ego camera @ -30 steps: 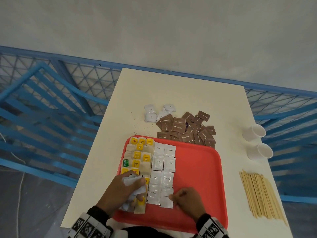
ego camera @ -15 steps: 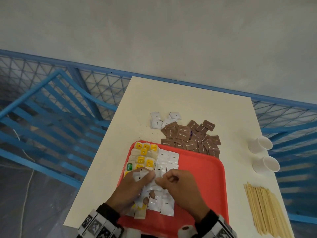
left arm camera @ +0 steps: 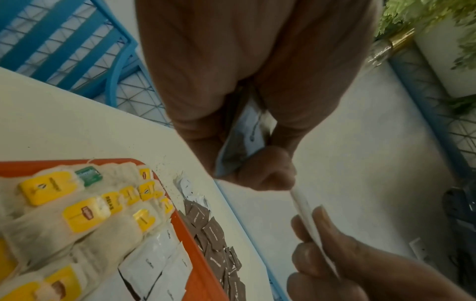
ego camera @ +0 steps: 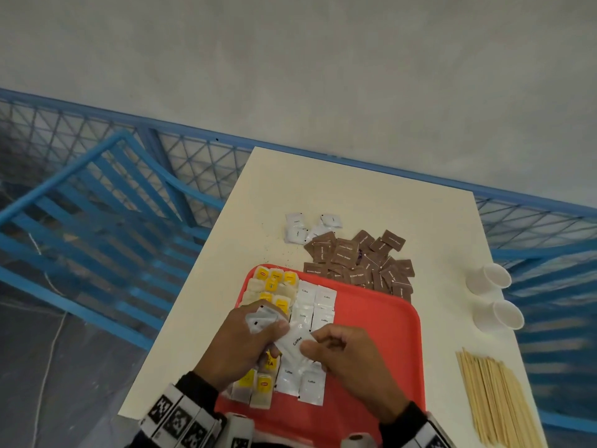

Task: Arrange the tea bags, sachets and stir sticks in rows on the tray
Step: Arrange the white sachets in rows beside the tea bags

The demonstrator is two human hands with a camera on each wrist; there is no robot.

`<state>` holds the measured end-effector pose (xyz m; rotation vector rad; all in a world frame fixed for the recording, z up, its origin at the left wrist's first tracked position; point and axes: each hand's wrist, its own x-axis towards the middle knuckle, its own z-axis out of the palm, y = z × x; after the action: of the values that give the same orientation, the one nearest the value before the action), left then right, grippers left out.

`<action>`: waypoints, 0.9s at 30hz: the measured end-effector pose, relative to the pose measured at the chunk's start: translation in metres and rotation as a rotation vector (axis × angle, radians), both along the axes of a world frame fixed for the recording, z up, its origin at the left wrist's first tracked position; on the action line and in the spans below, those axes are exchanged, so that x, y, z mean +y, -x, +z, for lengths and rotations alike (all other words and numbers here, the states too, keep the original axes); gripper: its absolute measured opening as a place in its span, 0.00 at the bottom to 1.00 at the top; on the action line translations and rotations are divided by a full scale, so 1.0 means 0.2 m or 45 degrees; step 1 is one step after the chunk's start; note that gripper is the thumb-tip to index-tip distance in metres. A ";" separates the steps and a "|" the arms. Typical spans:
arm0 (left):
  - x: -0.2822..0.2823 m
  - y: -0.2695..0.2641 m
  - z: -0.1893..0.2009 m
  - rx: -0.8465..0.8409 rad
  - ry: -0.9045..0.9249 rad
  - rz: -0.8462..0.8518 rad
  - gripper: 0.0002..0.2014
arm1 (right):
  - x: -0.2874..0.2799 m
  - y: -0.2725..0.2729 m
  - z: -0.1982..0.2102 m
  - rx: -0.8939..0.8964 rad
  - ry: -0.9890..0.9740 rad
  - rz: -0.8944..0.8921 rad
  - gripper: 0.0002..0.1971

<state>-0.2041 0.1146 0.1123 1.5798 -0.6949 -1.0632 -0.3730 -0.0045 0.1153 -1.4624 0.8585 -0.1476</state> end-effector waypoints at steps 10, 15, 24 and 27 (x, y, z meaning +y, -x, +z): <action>0.03 0.01 -0.03 0.023 -0.049 -0.023 0.12 | 0.06 -0.02 0.03 -0.055 -0.086 -0.098 0.06; 0.05 -0.02 -0.05 -0.048 -0.114 -0.165 0.06 | 0.00 -0.05 0.04 -0.028 0.180 0.014 0.02; 0.15 -0.05 -0.17 -0.088 -0.229 -0.101 0.07 | -0.01 -0.07 -0.17 0.362 0.551 0.514 0.02; 0.22 -0.11 -0.21 -0.055 -0.308 -0.015 0.07 | 0.01 -0.04 -0.34 0.501 0.485 0.606 0.09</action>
<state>-0.1830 0.1578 0.0695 1.8115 -0.6228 -1.1587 -0.3641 -0.0016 0.0465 -2.0578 0.7931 0.3631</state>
